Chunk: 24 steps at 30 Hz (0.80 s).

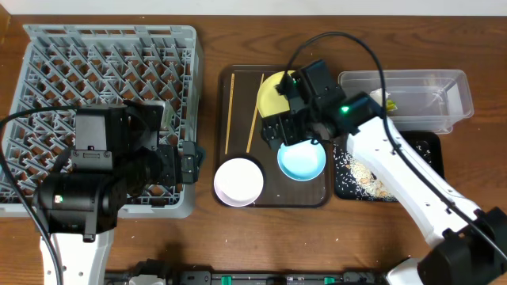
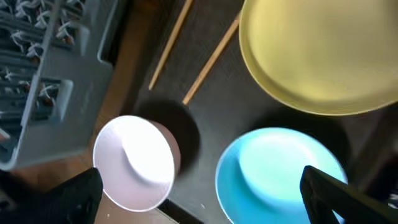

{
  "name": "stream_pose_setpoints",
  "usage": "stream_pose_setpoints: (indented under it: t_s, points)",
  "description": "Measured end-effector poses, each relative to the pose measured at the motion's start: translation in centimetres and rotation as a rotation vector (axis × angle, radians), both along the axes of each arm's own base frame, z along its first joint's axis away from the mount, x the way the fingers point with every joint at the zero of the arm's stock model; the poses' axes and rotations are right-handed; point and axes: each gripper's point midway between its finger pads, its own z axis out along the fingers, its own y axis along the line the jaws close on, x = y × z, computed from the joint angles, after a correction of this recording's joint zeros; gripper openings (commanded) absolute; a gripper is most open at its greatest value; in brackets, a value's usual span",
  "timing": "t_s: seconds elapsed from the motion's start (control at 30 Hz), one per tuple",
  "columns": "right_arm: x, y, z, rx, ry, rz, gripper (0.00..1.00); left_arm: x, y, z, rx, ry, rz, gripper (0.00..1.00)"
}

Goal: Sort waste into correct bins and load items into the dishwasher

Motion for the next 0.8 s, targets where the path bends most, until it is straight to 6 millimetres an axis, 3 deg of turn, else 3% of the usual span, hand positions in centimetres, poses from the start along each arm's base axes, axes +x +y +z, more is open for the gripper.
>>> stream_pose_setpoints:
  t_s: [0.1,0.27,0.43,0.53,0.6,0.8]
  points:
    - [-0.1,-1.0,2.5,0.013,-0.077,0.019,0.99,0.0,0.0,0.0,0.0,0.0,0.0,1.0]
    - [-1.1,-3.9,10.3,0.025,-0.348,0.053,0.99,0.0,0.0,0.0,0.0,0.0,0.0,1.0]
    - [-1.2,-7.5,15.6,-0.059,-0.633,-0.007,0.99,0.0,0.0,0.0,0.0,0.0,0.0,0.99]
    - [-1.2,-9.0,16.2,-0.094,-0.766,-0.035,0.99,0.0,0.0,0.0,0.0,-0.001,0.0,0.99]
    - [-1.6,-9.9,15.3,-0.106,-0.835,-0.048,0.99,0.0,0.0,0.1,0.0,-0.002,0.0,0.99]
    - [-4.2,-12.6,9.6,-0.12,-0.94,-0.091,0.99,0.0,0.0,0.1,0.0,-0.002,0.0,0.99]
